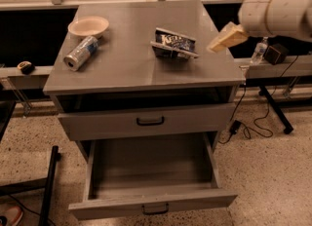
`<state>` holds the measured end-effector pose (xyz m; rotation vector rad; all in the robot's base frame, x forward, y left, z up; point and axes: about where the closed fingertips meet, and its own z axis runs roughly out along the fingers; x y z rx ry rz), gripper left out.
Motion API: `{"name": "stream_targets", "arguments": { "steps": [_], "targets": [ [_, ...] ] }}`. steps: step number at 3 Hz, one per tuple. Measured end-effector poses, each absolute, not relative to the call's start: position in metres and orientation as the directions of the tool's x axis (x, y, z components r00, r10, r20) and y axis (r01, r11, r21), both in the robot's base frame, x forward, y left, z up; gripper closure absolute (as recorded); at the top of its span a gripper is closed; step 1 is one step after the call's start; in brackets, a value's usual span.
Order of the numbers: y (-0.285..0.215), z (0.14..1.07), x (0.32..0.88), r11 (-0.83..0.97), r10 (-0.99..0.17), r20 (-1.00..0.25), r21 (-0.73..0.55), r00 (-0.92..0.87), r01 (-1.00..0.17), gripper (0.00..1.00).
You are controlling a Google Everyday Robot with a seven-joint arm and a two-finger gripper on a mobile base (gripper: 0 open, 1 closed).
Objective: Pick blue chip bag from middle drawer and place on counter
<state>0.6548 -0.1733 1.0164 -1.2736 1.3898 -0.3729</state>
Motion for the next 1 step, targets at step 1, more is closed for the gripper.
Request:
{"name": "stream_targets", "arguments": {
  "steps": [1],
  "targets": [
    [-0.1751, 0.9978, 0.6432, 0.328, -0.833, -0.502, -0.787, 0.233, -0.523, 0.00]
  ]
}}
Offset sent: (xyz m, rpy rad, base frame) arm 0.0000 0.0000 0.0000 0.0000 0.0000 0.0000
